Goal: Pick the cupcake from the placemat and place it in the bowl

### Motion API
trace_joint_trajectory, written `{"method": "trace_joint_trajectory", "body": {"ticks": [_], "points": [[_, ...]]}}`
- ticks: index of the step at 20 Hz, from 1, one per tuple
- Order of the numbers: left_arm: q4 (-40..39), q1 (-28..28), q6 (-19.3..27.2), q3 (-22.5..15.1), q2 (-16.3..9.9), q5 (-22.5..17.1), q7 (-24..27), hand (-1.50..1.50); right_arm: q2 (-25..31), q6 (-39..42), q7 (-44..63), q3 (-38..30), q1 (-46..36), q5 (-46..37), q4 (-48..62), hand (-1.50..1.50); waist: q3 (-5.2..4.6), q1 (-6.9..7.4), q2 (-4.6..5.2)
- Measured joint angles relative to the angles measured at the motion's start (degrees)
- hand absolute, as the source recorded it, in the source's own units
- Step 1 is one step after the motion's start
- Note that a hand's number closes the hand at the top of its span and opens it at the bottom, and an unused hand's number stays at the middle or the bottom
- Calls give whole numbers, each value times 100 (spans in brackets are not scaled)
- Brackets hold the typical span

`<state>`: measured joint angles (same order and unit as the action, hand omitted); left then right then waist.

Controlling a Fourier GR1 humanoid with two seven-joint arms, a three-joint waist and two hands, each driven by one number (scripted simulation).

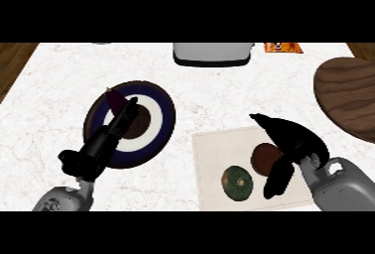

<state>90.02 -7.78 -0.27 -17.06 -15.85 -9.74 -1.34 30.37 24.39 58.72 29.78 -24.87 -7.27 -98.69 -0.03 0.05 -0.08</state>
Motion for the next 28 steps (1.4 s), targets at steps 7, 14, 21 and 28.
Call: {"method": "trace_joint_trajectory", "body": {"ticks": [7,14,21,28], "points": [[68,-42,-37,60,174,146,-155,0,-125,-149,-205,161,417,-1071,-88,-150,2,-8,1],[95,-110,-211,264,242,215,-325,0,-262,-216,-418,20,888,-1809,10,-150,3,-10,3],[-129,-83,-397,435,442,415,-134,0,-590,-16,-796,-352,1015,-2205,570,-150,3,0,8],[21,-2,-621,594,575,529,-259,0,-1049,-104,-1357,-648,1018,-2787,1290,150,3,10,8]]}}
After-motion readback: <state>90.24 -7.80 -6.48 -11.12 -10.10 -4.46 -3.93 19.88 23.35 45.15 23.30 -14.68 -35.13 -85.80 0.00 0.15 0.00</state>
